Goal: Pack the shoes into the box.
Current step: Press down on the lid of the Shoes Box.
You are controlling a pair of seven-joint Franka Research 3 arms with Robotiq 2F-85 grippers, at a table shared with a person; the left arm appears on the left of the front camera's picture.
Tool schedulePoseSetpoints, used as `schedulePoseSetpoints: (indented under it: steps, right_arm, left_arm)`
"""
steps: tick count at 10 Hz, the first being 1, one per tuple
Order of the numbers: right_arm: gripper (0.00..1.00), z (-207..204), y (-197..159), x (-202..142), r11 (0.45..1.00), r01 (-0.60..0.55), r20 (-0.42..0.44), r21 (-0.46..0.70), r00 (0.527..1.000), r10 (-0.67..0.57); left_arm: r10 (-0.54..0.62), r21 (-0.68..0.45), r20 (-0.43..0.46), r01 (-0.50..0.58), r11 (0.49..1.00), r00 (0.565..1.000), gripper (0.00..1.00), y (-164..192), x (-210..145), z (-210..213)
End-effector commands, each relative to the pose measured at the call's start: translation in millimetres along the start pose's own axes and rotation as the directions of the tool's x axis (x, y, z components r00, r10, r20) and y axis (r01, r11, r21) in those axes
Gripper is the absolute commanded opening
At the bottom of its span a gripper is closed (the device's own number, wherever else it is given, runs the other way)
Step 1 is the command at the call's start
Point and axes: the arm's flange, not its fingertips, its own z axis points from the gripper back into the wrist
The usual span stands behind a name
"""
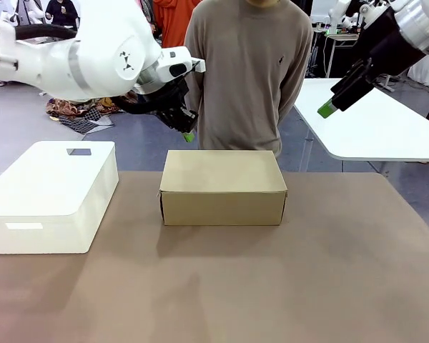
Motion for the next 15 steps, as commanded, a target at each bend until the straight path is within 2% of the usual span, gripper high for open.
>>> schedulePoseSetpoints:
  steps: [1,3,4,9,12,15]
  right_arm:
    - [0.97,1.0,-2.0,2.4,1.0,0.006,-0.008,-0.001,1.0,-0.006]
    - [0.97,1.0,-2.0,2.4,1.0,0.006,-0.008,-0.001,1.0,-0.006]
    - [0.97,1.0,-2.0,2.4,1.0,0.006,-0.008,-0.001,1.0,-0.006]
    - [0.97,1.0,-2.0,2.4,1.0,0.006,-0.008,-0.001,1.0,-0.006]
    - [0.97,1.0,-2.0,2.4,1.0,0.006,-0.008,-0.001,1.0,-0.006]
    - [0.97,1.0,-2.0,2.4,1.0,0.006,-0.008,-0.001,1.0,-0.006]
  left_arm:
    - [0.01,0.025,-0.046,-0.009,1.0,0.999,0.0,-3.4,23.8,-8.8]
    - [-0.014,-0.011,-0.07,0.013,1.0,0.997,0.0,-4.8,30.9,-16.8]
    - [-0.004,0.011,-0.032,0.004,1.0,0.999,0.0,-2.1,18.2,-14.2]
    - [-0.004,0.011,-0.032,0.004,1.0,0.999,0.0,-2.1,18.2,-14.2]
    - [-0.036,-0.001,-0.068,0.036,0.999,0.997,0.0,-1.7,52.4,-34.0]
    - [-0.03,0.01,-0.125,0.031,0.999,0.992,0.0,3.7,87.5,-72.1]
